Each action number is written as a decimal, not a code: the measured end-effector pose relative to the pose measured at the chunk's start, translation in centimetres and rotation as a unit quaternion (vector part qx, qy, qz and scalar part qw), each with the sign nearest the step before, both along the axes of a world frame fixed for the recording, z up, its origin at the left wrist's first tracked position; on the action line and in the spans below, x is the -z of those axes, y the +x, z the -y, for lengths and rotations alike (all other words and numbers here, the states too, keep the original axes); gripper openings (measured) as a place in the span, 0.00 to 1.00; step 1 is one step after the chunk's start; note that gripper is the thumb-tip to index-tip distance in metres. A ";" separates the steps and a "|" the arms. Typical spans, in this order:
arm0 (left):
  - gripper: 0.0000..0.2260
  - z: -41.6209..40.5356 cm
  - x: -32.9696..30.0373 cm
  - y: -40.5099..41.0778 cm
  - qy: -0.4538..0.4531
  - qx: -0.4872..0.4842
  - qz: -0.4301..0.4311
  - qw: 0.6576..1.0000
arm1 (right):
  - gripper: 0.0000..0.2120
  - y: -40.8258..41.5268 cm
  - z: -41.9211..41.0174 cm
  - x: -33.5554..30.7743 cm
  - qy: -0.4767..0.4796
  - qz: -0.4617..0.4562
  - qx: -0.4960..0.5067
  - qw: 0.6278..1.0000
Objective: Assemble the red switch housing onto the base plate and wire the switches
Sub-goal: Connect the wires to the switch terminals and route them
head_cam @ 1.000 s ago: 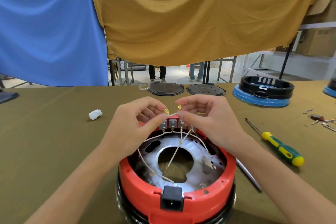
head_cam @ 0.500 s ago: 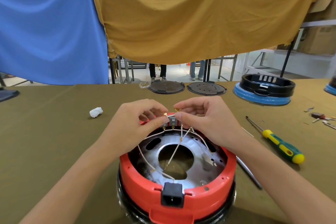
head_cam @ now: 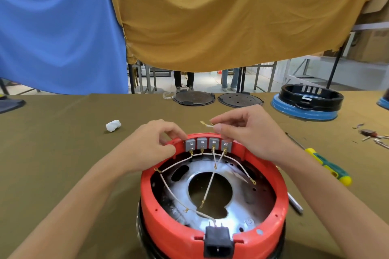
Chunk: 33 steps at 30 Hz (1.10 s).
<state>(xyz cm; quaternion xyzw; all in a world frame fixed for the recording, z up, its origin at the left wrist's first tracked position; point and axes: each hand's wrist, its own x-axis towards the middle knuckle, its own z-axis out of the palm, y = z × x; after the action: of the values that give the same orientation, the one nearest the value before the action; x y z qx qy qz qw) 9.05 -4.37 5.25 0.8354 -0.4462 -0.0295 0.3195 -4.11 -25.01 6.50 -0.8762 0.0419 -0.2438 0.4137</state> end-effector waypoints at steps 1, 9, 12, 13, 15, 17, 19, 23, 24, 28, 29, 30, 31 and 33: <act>0.14 0.1 0.1 -0.1 -0.005 0.002 0.011 1.000 | 0.07 0.1 -0.2 0.1 -0.027 -0.014 -0.002 1.000; 0.07 1.1 0.4 -0.9 -0.085 0.049 0.084 0.992 | 0.05 0.7 -1.2 1.2 -0.117 -0.045 0.010 0.992; 0.03 1.4 0.6 -1.2 -0.087 0.049 0.100 0.990 | 0.05 0.8 -1.3 1.3 -0.131 -0.043 0.016 0.990; 0.02 1.5 0.6 -1.3 -0.086 0.050 0.102 0.990 | 0.05 0.8 -1.3 1.3 -0.134 -0.042 0.015 0.990; 0.02 1.5 0.7 -1.3 -0.081 0.052 0.105 0.990 | 0.06 0.8 -1.4 1.3 -0.130 -0.046 0.006 0.990; 0.01 1.4 0.7 -1.4 -0.078 0.051 0.111 0.989 | 0.07 0.7 -1.4 1.3 -0.126 -0.056 -0.010 0.990; 0.01 1.4 0.7 -1.4 -0.076 0.050 0.118 0.989 | 0.08 0.7 -1.5 1.2 -0.127 -0.065 -0.021 0.990; 0.01 1.4 0.5 -1.5 -0.034 0.051 0.155 0.986 | 0.09 0.7 -1.7 1.2 -0.123 -0.071 -0.023 0.990; 0.02 1.4 0.5 -1.5 -0.025 0.052 0.161 0.985 | 0.09 0.8 -1.7 1.2 -0.124 -0.071 -0.022 0.990; 0.02 1.5 0.6 -1.4 -0.011 0.057 0.160 0.985 | 0.10 0.8 -1.8 1.3 -0.126 -0.072 -0.013 0.989; 0.02 1.5 0.6 -1.4 -0.009 0.059 0.160 0.985 | 0.10 0.8 -1.8 1.3 -0.129 -0.073 -0.011 0.989; 0.02 1.6 0.6 -1.4 -0.007 0.062 0.160 0.985 | 0.10 0.8 -1.8 1.3 -0.132 -0.073 -0.010 0.988; 0.02 1.6 0.6 -1.3 -0.005 0.067 0.161 0.985 | 0.09 0.8 -1.8 1.4 -0.133 -0.074 -0.010 0.988; 0.02 1.7 0.6 -1.3 0.000 0.079 0.169 0.982 | 0.09 0.9 -1.9 1.4 -0.132 -0.076 -0.008 0.988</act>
<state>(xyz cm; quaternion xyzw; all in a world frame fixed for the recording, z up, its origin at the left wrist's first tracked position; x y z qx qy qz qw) 7.76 -6.03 4.65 0.7904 -0.5587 0.0863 0.2362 -3.25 -23.14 5.13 -0.9395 0.0331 -0.1767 0.2918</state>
